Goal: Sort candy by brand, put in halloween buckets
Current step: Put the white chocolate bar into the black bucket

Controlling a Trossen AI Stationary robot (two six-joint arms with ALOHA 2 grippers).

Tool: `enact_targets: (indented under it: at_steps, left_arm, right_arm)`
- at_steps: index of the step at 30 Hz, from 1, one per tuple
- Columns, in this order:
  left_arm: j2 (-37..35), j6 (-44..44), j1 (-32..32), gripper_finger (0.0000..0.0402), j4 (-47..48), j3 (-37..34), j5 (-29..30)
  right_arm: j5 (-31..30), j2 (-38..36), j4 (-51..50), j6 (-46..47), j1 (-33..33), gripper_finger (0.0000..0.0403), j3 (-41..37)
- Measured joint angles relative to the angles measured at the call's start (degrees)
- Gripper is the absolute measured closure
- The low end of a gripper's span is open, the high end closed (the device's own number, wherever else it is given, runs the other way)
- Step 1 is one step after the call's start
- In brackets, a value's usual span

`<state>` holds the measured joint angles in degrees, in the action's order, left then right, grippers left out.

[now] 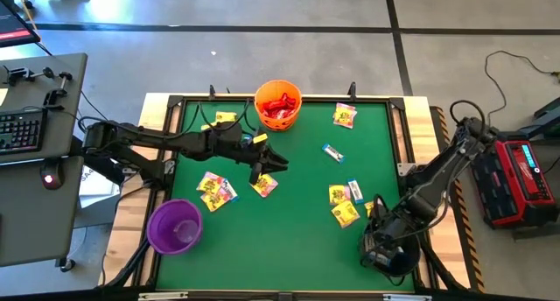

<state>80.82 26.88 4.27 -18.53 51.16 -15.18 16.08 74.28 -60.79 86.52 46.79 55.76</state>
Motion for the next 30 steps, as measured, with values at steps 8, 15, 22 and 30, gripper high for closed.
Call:
enact_targets:
  at_steps: [8,15,22,30]
  left_arm:
    - [0.00,1.46,0.00,0.0289,2.24,0.00,0.01]
    - [0.00,0.95,0.07,0.0289,2.41,0.00,0.90]
    - [0.00,-0.03,0.83,0.0289,2.43,0.00,1.13]
    - [0.00,-0.16,1.73,0.0289,2.45,0.00,1.14]
  right_arm:
    - [0.43,0.00,0.70,-2.54,-0.37,0.0302,0.06]
    - [-4.01,0.00,-6.96,-6.84,-2.36,0.0239,9.55]
    - [-20.46,-0.02,-22.49,-2.97,-8.33,0.0237,24.40]
    - [-25.52,-0.04,-26.65,-0.48,-20.92,0.0236,22.44]
